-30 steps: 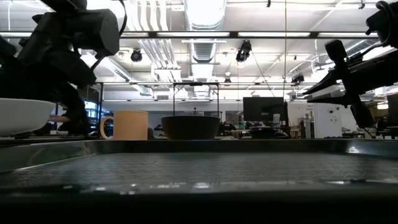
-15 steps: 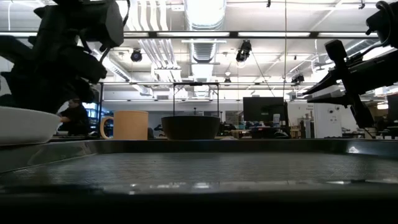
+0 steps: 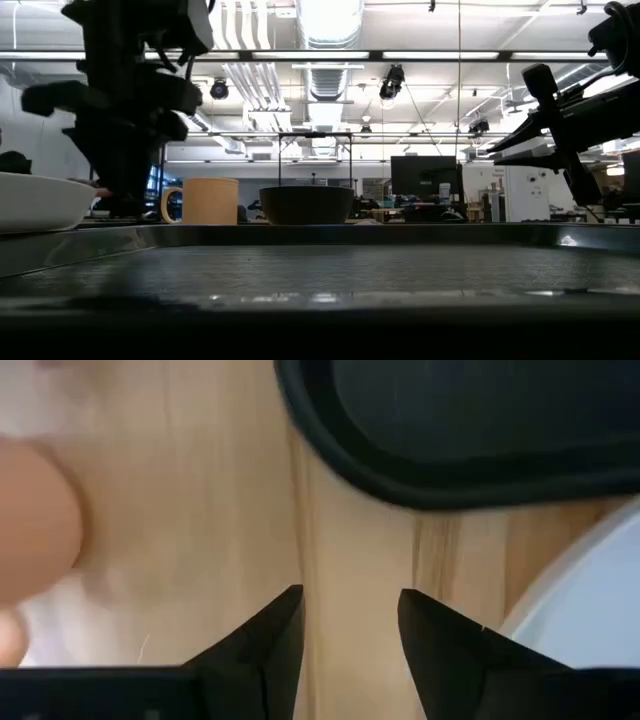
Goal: Set up tray
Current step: Adjust the black tray, then put the orange mug on the top left of the black tray
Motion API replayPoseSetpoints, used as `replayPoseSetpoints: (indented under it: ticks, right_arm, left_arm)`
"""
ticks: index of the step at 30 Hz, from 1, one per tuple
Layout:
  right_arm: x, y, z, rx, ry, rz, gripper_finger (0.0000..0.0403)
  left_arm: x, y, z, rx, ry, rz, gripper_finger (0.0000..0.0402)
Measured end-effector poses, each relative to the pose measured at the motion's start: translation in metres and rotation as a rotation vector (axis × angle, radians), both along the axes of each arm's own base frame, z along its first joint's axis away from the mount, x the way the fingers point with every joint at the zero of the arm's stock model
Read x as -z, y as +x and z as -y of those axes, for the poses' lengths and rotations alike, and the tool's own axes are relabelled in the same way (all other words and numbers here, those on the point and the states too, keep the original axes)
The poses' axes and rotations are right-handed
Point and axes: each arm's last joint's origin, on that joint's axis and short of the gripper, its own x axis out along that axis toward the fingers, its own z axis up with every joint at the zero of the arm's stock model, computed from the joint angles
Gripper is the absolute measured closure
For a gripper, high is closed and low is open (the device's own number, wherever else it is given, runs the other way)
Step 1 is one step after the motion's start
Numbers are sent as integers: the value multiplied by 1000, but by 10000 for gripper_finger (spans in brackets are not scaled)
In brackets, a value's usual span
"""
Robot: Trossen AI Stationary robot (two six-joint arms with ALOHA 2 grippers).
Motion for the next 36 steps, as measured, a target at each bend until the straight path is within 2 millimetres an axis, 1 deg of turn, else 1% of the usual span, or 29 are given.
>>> replayPoseSetpoints:
  ticks: [5,13,16,19,27,31,33,36]
  right_arm:
    - [0,0,0,0,1,1,335]
    - [0,0,0,0,2,2,335]
    - [0,0,0,-1,2,2,335]
    - [0,0,0,-3,1,0,335]
    - [0,0,0,-7,3,1,335]
    - [0,0,0,-7,5,2,335]
    - [0,0,0,-7,5,2,335]
    - [0,0,0,-8,5,2,335]
  left_arm:
    - [14,7,0,-4,-5,49,258]
    - [35,13,1,9,-17,-27,258]
    - [42,20,3,19,-73,-21,258]
    - [46,25,4,17,-83,1,258]
    - [43,40,5,20,-97,154,258]
    - [40,41,4,15,-98,172,258]
    - [34,40,3,10,-84,171,258]
    - [20,36,2,-5,-39,133,258]
